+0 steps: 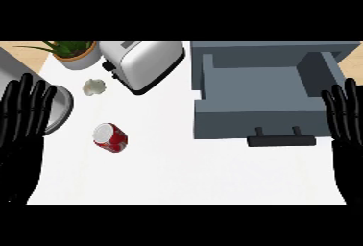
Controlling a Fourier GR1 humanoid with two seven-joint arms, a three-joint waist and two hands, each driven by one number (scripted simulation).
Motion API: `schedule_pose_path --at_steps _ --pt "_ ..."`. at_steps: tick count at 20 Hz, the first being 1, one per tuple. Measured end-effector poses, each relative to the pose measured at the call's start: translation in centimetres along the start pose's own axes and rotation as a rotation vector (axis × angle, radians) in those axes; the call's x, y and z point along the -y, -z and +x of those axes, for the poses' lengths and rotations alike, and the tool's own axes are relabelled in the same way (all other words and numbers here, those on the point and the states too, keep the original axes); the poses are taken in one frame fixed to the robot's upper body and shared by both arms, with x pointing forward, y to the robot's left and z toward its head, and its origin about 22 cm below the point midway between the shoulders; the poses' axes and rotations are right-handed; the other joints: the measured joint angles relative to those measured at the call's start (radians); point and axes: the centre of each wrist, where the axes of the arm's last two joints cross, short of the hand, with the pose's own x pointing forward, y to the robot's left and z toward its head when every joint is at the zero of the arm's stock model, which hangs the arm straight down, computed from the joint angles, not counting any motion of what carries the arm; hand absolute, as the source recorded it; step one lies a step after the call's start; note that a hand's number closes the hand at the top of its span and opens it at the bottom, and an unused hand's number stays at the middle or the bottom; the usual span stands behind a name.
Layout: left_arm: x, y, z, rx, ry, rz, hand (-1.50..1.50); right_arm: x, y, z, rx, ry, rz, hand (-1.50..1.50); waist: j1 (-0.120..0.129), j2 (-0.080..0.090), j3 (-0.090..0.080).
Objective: Pick up the can, place it into the drawer and close the drawer
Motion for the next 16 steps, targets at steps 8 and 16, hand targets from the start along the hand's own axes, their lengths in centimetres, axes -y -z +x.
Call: schedule_pose_path --at_steps 8,16 --pt "2.9 1.2 -2.0 -0.096 0.003 -0.007 -1.5 -0.1 0.0 -0.9 -0.067 -0.01 -0.022 -1.5 0.009 -0.013 -0.01" --pt "4.6 0.2 -1.5 -0.335 0.038 0.039 -1.5 1.5 -1.9 -0.9 -0.261 -0.022 -0.057 -1.5 0.012 -0.017 -0.012"
